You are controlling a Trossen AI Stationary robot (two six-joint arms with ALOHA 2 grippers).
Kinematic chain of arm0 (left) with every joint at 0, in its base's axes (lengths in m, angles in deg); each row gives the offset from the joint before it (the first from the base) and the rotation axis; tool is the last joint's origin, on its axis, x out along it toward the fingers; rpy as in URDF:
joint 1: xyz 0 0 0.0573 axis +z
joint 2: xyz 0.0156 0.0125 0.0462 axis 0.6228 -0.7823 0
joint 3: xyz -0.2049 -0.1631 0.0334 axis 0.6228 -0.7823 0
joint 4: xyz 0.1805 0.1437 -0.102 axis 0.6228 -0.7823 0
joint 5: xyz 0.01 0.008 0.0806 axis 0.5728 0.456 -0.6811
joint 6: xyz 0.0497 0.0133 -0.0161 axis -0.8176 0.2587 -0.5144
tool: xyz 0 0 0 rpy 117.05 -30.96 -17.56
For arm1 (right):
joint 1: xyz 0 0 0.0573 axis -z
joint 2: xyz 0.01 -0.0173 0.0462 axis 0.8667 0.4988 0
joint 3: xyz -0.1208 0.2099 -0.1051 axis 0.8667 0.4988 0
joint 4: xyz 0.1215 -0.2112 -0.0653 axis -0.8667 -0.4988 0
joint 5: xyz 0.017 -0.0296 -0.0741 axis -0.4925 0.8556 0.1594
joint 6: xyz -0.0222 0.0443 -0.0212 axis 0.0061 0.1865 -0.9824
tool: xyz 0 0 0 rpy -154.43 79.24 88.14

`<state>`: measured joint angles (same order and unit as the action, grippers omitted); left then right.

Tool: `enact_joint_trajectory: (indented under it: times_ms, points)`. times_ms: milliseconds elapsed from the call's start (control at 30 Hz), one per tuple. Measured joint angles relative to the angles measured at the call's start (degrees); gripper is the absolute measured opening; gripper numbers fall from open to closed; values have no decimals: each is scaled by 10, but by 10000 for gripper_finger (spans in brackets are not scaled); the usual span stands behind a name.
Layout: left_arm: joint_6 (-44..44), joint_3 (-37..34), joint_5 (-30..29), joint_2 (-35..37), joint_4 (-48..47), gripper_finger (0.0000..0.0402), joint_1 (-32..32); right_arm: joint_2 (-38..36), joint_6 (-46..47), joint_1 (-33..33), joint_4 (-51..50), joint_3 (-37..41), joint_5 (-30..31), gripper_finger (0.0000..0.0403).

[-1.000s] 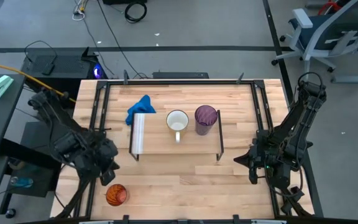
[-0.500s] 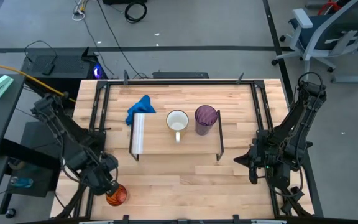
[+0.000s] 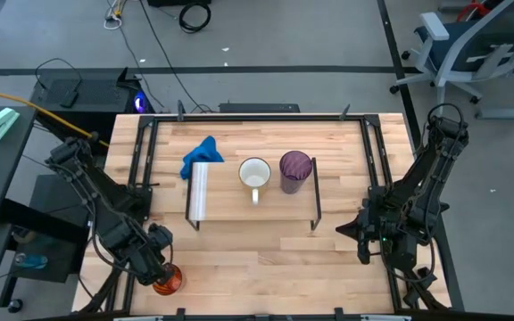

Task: Stack small to large cups/mugs on shelf
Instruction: Put the orange cup on the shelf

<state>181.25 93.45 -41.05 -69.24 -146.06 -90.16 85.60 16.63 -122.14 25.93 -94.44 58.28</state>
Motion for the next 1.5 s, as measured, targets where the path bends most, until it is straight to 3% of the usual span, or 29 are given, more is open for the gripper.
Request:
enact_joint_trajectory:
  times_ms: [567, 1233, 1500]
  points:
    - [8, -1, -15, -27, -4, 109, 0, 0, 0, 0, 0, 0, 0, 11]
    - [-22, -1, -10, -82, -8, 133, 0, 0, 5, 0, 0, 0, 0, 11]
    - [-24, -1, -10, -82, -9, 112, 0, 0, 5, 0, 0, 0, 0, 11]
